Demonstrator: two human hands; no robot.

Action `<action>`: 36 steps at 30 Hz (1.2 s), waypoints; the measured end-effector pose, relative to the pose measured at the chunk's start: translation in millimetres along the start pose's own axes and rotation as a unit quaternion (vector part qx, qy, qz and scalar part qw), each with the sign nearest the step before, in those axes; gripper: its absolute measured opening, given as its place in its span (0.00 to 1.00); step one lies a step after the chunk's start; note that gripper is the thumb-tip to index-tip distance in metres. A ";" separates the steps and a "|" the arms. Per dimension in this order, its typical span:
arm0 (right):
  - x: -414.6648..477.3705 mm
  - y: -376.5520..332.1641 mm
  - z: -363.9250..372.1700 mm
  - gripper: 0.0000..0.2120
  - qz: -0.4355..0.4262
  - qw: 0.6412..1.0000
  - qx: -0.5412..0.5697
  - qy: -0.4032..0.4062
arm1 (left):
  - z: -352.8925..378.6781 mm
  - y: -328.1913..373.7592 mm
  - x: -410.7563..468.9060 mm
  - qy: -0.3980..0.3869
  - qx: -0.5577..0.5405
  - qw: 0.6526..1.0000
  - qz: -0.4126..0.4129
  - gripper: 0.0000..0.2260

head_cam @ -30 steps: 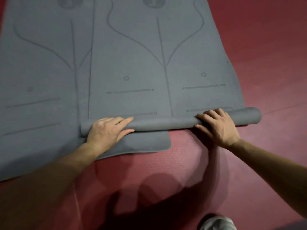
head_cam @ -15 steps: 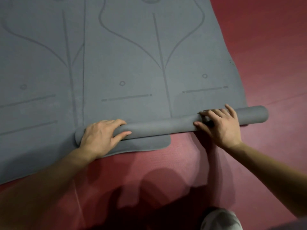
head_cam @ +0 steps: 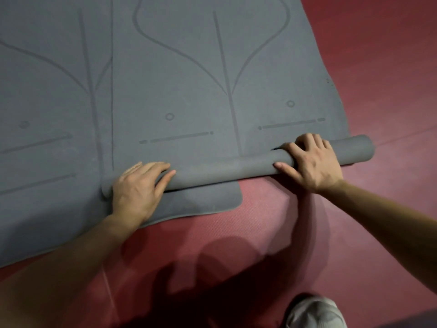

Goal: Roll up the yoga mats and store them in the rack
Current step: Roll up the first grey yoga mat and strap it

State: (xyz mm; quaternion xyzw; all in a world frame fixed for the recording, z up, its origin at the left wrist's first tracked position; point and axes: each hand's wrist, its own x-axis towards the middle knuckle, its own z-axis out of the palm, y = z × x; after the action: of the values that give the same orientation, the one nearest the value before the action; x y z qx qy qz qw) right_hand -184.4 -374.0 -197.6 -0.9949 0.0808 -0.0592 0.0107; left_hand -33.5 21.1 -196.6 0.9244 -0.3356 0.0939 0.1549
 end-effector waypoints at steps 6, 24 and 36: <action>18.2 -7.4 -0.3 0.32 0.061 0.997 -0.049 0.015 | 5.1 -18.2 3.0 -0.057 0.070 0.994 0.061 0.32; 25.6 1.8 -5.5 0.31 -0.004 0.998 -0.049 -0.039 | 6.3 -19.6 20.7 -0.048 0.131 0.985 0.098 0.31; -25.0 -17.7 -28.7 0.30 0.009 0.999 -0.033 -0.023 | -17.1 -18.8 -2.0 0.023 0.110 0.978 0.178 0.21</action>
State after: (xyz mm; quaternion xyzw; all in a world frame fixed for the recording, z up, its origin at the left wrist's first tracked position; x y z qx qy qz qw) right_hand -209.4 -352.8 -171.5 -0.9951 0.0915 -0.0332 -0.0194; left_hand -24.1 41.9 -185.3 0.8589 -0.4788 0.1770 0.0408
